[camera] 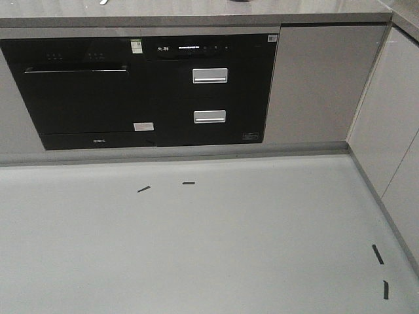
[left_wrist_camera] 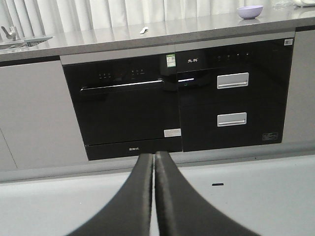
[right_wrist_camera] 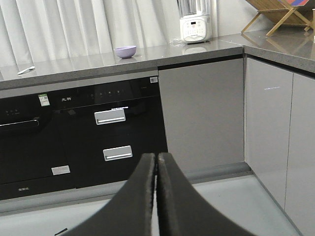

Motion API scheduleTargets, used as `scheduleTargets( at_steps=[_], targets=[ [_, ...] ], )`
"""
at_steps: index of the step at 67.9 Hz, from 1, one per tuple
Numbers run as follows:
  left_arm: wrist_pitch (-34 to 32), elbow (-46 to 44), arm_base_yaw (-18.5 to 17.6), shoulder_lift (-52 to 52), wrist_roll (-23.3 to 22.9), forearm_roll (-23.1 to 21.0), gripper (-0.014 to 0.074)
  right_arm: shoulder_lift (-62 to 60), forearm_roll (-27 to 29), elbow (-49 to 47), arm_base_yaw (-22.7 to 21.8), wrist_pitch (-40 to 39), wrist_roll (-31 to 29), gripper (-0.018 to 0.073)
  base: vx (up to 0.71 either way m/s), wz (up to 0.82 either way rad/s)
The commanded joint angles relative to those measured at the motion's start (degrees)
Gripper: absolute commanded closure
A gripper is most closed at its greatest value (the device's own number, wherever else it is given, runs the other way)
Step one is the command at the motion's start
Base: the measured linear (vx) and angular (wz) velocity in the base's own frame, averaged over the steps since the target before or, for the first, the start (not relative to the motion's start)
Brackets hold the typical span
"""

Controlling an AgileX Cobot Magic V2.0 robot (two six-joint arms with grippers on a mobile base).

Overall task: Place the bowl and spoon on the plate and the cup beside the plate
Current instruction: 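Drive the base forward toward the grey countertop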

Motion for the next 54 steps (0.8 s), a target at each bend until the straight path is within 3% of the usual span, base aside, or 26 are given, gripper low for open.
scheduleTargets(
  at_steps=[1, 54],
  targets=[
    [-4.4, -0.4, 0.1, -0.9, -0.2, -0.5, 0.0603, -0.4, -0.6, 0.2, -0.3, -4.4, -0.4, 0.0562, 0.11, -0.01],
    [-4.4, -0.4, 0.1, -0.9, -0.2, -0.5, 0.0603, -0.4, -0.6, 0.2, -0.3, -4.4, -0.4, 0.0562, 0.13, 0.03]
  ],
)
